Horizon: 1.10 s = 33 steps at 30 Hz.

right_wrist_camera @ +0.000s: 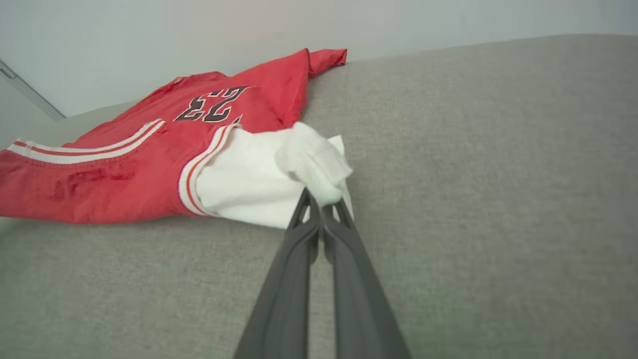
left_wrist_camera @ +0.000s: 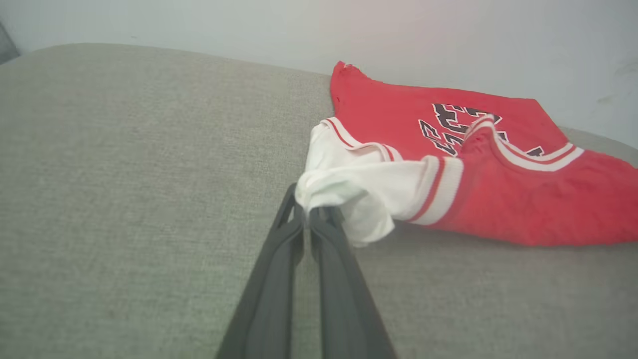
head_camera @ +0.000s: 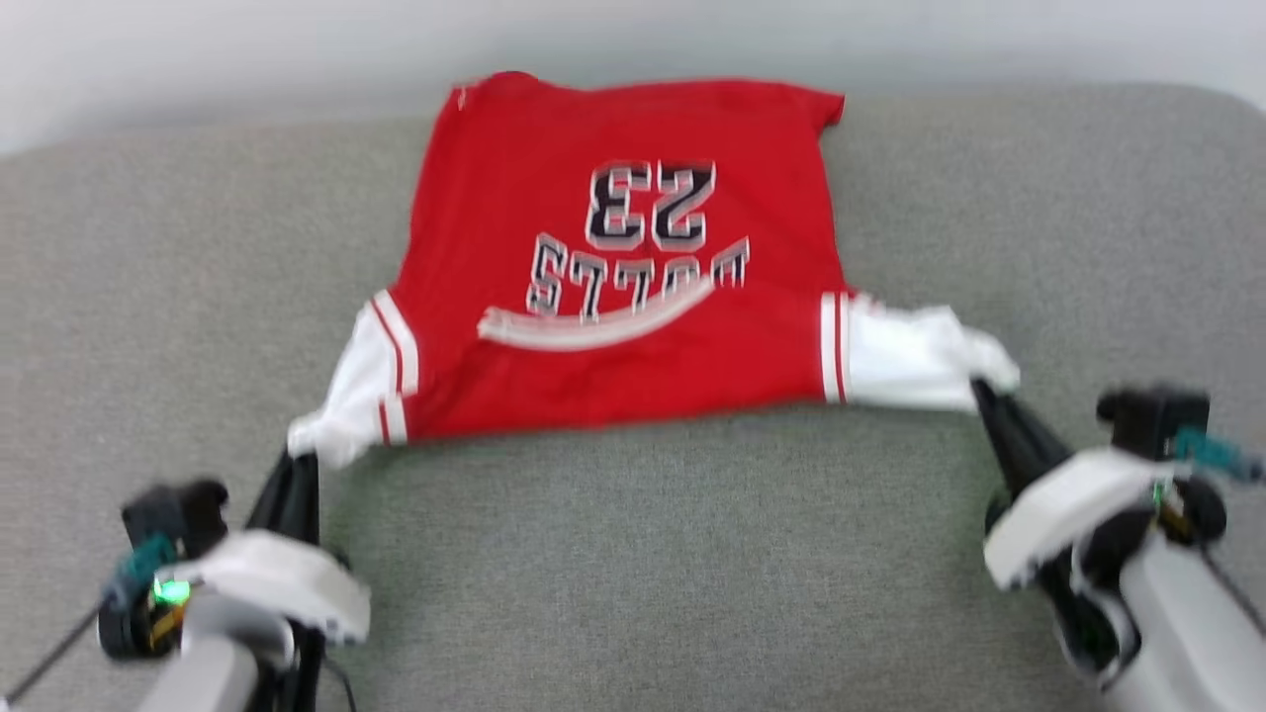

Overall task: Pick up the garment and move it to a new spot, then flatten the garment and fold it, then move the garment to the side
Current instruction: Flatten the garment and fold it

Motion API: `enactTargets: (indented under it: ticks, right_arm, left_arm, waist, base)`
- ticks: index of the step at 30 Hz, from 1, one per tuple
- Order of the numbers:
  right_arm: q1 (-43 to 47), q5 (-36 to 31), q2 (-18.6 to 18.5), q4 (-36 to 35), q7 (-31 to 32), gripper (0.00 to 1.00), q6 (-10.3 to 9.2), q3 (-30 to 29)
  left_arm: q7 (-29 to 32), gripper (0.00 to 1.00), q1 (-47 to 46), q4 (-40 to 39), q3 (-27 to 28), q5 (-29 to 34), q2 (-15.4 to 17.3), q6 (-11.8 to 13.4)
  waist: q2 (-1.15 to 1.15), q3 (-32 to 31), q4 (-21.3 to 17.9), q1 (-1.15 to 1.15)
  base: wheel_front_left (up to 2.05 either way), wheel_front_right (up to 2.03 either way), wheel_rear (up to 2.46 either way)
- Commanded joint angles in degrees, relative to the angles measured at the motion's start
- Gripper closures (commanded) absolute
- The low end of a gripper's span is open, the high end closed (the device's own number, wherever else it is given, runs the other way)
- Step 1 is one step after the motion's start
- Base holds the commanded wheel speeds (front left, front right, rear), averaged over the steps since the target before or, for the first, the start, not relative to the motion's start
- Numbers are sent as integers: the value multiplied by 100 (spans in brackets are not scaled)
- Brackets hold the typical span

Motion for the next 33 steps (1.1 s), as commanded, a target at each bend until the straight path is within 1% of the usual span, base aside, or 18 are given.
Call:
enactTargets:
  ticks: [1,3,5,7,11,12,13,14,15,16,17,19,23,25,28,33]
  right_arm:
    - [295,-41,66,-113,18,100,-4,-102]
    - [846,-101,129,-256,93,100,-4,-303]
    - [1364,-181,219,-409,195,100,-4,-511]
    - [1816,-240,339,-585,296,100,-4,-727]
    - [2561,-547,562,-907,532,100,-4,-1110]
    - [2687,-619,613,-996,591,88,-4,-1169]
    - [2810,-669,697,-1094,653,64,-4,-1232]
    - [2917,-771,747,-1192,709,51,-4,-1302]
    - [3011,-842,780,-1289,764,7,-4,-1370]
    - [3067,-900,824,-1395,805,0,-4,-1418]
    - [3087,-1001,897,-1674,853,0,-3,-1498]
    - [3003,-1086,959,-1910,915,0,-3,-1623]
    - [2410,-1121,872,-2044,1148,0,-3,-1869]
    - [1988,-1098,843,-1872,1270,0,-3,-2005]
    - [1179,-1042,671,-1406,1438,0,-3,-2220]
    - [-329,-943,327,-430,1904,0,-3,-2266]
  left_arm:
    - [19,100,298,-138,4,8,54,122]
    - [102,100,783,-442,-15,-70,47,285]
    - [189,100,1204,-675,-40,-72,111,436]
    - [264,100,1590,-918,-26,-241,48,520]
    - [348,100,2062,-1297,-22,-280,129,706]
    - [371,100,2157,-1366,-30,-285,136,744]
    - [383,100,2218,-1420,-32,-291,152,764]
    - [400,100,2260,-1470,-34,-296,167,786]
    - [398,100,2295,-1544,-28,-324,145,807]
    - [410,100,2322,-1606,-28,-320,141,825]
    - [441,100,2340,-1721,-46,-296,157,850]
    - [463,100,2317,-1810,-70,-243,212,901]
    - [538,100,2203,-2032,-97,-163,287,949]
    - [572,100,2073,-2120,-123,-93,327,954]
    - [663,100,1789,-2289,-251,78,355,928]
    - [687,100,1213,-2451,-442,344,310,819]
  waist:
    - [0,-323,51,1]
    - [0,-495,77,1]
    - [0,-637,111,1]
    - [0,-763,134,1]
    - [0,-892,196,1]
    - [0,-917,206,1]
    - [0,-938,217,1]
    - [0,-965,228,1]
    - [0,-986,238,1]
    - [0,-995,247,1]
    - [0,-1014,261,1]
    - [0,-1023,275,1]
    - [0,-920,322,1]
    - [0,-772,391,1]
    - [0,-457,611,1]
    - [0,201,990,1]
  base:
    - [0,0,0]
    - [0,0,0]
    - [0,0,0]
    - [0,0,0]
    - [0,0,0]
    - [0,0,0]
    - [0,0,0]
    - [0,0,0]
    - [0,0,0]
    - [0,0,0]
    - [0,0,0]
    - [0,0,0]
    - [0,0,0]
    - [0,0,0]
    - [0,0,0]
    - [0,0,0]
